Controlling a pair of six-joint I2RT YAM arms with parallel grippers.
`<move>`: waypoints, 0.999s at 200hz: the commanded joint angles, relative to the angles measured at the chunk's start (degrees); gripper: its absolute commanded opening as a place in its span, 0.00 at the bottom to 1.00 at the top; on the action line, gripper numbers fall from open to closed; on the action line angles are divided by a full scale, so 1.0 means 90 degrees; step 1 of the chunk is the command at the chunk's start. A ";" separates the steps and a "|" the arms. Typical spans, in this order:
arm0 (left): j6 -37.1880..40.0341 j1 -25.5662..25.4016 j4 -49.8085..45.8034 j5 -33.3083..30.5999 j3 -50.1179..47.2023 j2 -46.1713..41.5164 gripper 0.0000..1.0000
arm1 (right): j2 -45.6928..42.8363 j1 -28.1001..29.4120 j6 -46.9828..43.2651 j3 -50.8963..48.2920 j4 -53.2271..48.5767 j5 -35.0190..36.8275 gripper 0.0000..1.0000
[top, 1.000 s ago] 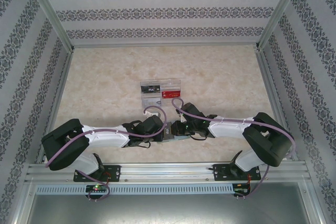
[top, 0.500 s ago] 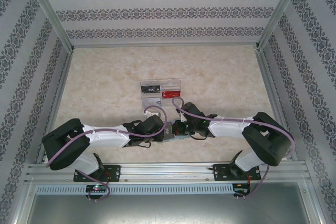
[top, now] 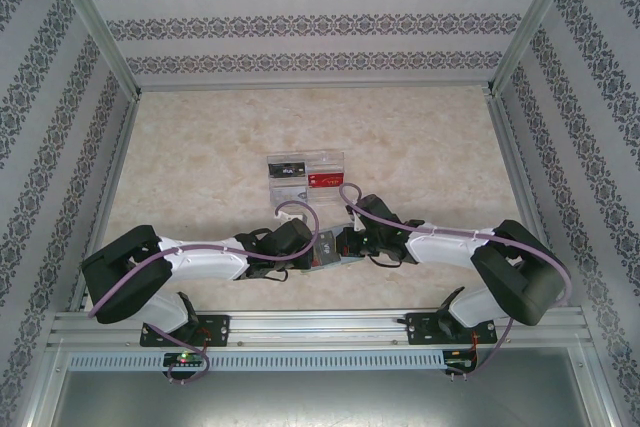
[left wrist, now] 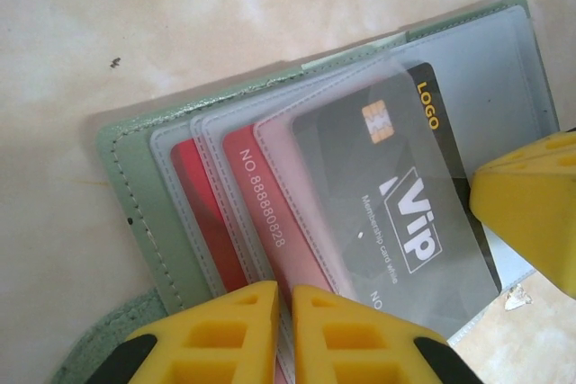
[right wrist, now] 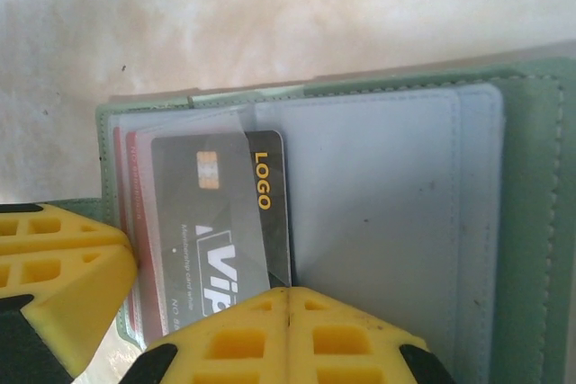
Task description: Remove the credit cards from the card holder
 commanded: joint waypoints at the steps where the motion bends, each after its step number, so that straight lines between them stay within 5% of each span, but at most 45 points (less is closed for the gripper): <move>1: 0.0009 0.0080 -0.0318 0.0059 0.0081 0.0100 0.14 | -0.0087 -0.0066 -0.0052 -0.0094 -0.0013 -0.0076 0.00; 65: 0.0053 0.0081 -0.0428 0.0035 0.0129 -0.0080 0.17 | -0.0004 0.0048 0.0010 0.0013 0.0088 -0.0037 0.00; 114: 0.0095 0.0081 -0.0438 0.0052 0.0155 -0.0080 0.35 | 0.0030 0.0052 0.0000 0.0052 0.0112 -0.0068 0.00; 200: 0.0068 0.0081 -0.0978 -0.0197 0.0497 0.0469 0.27 | 0.0071 0.0030 -0.0116 0.0228 -0.0001 -0.0036 0.00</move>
